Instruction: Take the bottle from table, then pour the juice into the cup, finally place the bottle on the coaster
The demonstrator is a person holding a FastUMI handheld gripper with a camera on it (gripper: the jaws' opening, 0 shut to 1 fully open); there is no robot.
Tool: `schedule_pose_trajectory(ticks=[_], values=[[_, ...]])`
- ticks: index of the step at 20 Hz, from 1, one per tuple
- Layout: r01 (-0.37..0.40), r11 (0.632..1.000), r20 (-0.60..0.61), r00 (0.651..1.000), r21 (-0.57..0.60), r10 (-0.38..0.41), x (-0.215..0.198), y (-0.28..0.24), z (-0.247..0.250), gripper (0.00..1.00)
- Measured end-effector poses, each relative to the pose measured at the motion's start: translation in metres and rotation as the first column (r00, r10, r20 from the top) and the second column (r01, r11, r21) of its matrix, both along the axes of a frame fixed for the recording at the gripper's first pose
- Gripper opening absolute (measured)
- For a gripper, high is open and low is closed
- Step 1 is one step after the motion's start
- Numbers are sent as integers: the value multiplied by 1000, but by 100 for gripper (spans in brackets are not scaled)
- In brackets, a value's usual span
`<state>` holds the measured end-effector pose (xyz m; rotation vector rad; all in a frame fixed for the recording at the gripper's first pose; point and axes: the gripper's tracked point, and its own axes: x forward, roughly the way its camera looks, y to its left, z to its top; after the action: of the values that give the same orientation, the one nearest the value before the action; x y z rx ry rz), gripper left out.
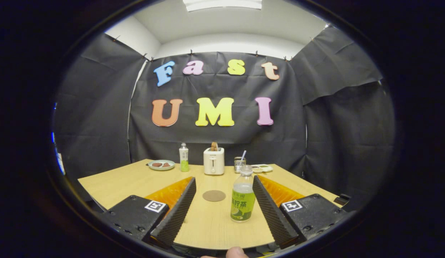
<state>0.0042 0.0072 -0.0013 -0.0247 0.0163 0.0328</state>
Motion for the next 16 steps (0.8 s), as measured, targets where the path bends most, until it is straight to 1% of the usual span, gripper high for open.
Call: schedule_pose_trajectory(ticks=[3,9,16], values=[[5,1000,15,1000,1,-5,3,-10,-2,100],[7,999,-98,995,-38,-11,36,-35,-45,100],[-20,999,-188,982,-26,15,80,-49,-73,100]])
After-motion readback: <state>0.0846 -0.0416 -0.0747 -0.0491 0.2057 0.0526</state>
